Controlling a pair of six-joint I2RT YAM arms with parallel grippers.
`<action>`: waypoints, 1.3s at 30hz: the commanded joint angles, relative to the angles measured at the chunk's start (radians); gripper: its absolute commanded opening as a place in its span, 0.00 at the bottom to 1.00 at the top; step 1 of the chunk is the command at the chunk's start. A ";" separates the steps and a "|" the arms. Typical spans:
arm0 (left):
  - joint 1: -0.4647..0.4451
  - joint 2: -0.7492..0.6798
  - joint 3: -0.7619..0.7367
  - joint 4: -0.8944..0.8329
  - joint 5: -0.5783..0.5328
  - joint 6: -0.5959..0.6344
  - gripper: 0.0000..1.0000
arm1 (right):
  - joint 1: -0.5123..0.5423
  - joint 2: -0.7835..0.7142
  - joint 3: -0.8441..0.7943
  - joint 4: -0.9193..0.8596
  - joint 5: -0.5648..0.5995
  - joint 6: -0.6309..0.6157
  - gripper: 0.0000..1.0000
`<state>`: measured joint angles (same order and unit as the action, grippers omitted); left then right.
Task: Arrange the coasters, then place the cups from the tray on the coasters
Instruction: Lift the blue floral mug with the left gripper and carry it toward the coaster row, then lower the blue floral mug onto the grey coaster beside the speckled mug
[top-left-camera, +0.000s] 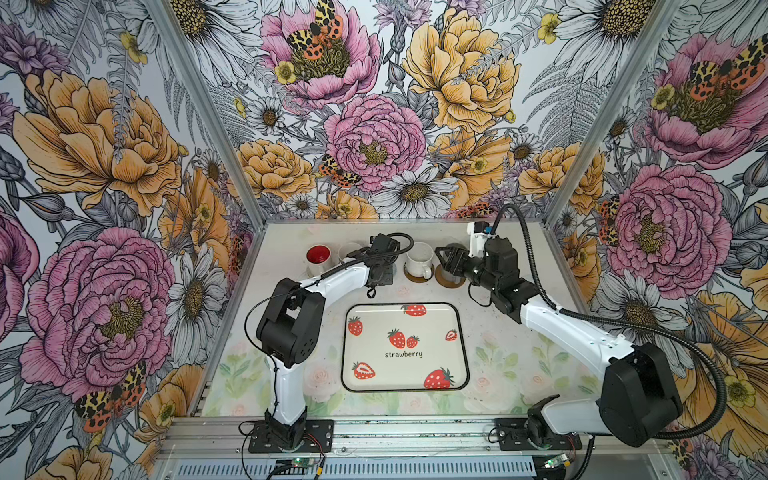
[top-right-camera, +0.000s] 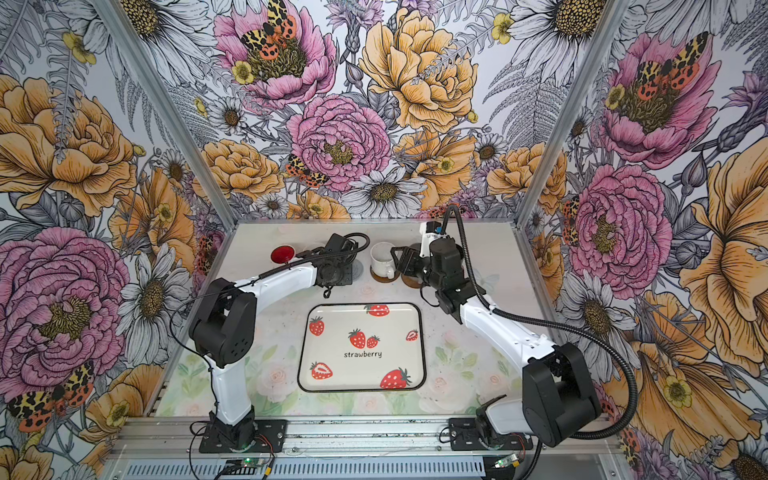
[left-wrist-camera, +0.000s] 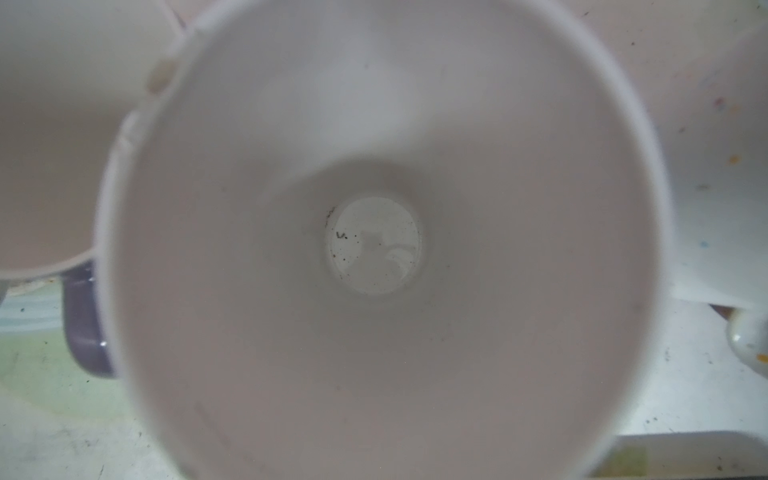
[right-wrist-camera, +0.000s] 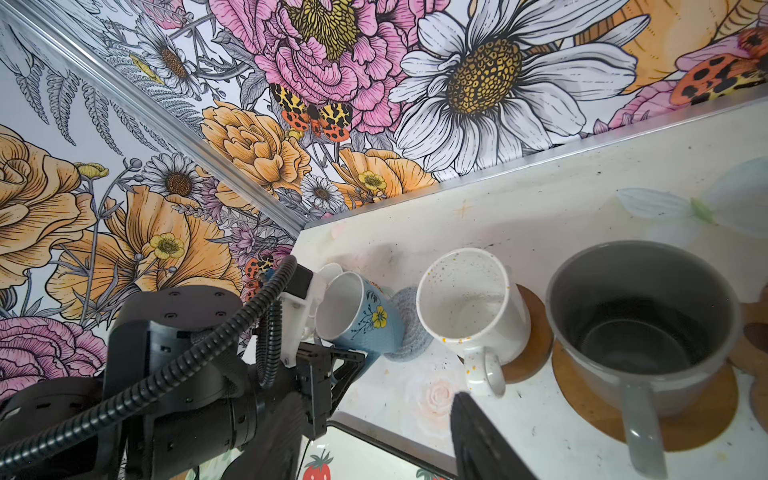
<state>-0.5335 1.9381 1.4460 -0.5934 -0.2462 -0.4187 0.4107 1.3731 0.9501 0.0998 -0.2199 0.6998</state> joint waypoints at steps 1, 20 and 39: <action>0.012 -0.016 0.043 0.093 0.010 0.002 0.00 | -0.011 -0.007 -0.007 0.041 -0.018 0.006 0.59; 0.019 0.039 0.084 0.099 0.030 0.014 0.00 | -0.032 0.047 0.004 0.063 -0.055 0.019 0.59; 0.021 0.063 0.093 0.098 0.027 0.018 0.00 | -0.036 0.067 0.007 0.073 -0.073 0.027 0.59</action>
<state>-0.5247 2.0068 1.5005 -0.5533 -0.2153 -0.4149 0.3843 1.4303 0.9501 0.1444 -0.2855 0.7181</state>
